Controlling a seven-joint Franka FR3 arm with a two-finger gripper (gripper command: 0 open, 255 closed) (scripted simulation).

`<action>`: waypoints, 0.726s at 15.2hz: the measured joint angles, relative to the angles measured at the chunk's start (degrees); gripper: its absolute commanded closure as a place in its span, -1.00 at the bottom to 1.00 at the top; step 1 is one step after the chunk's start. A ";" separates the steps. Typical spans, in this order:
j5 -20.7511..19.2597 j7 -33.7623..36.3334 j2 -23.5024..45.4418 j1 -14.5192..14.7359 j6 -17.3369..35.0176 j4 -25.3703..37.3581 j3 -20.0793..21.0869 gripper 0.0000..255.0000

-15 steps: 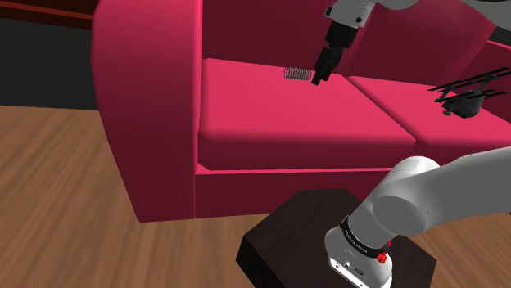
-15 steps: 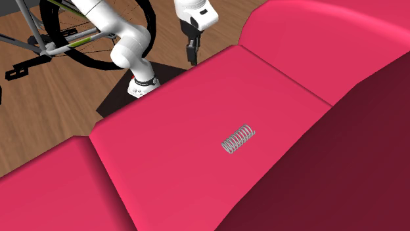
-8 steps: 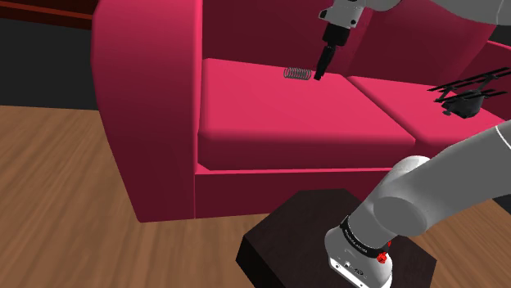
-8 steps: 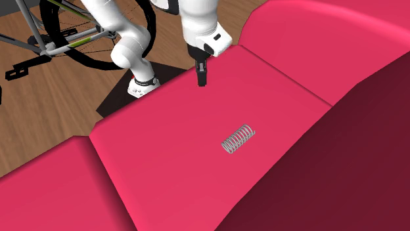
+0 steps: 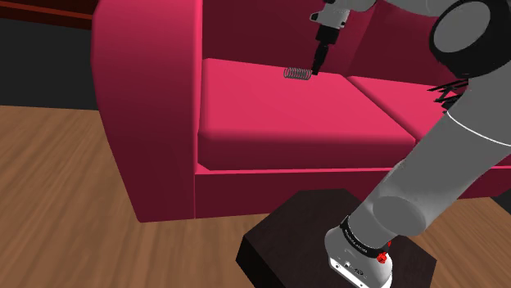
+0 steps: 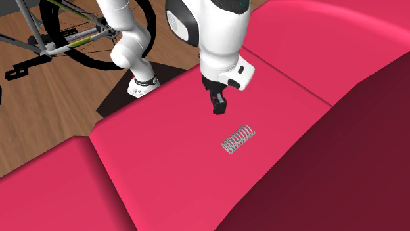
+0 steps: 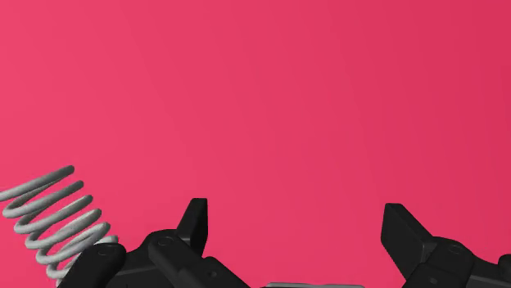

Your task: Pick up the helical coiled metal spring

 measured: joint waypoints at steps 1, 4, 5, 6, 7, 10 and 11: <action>1.11 -2.56 2.85 -0.49 -0.48 2.68 -0.45 -1.00; 4.49 -9.88 11.33 -2.88 -2.72 11.58 -1.12 -1.00; 5.78 -12.25 14.63 -4.07 -3.74 15.28 -1.11 -1.00; 6.80 -14.42 17.44 -5.25 -4.76 18.60 -0.99 -1.00; 8.03 -16.36 20.79 -6.61 -6.06 22.79 -0.67 -1.00; 11.32 -21.22 31.27 -11.54 -11.15 37.52 0.88 -1.00; 12.05 -22.25 33.97 -12.97 -12.53 41.45 1.36 -1.00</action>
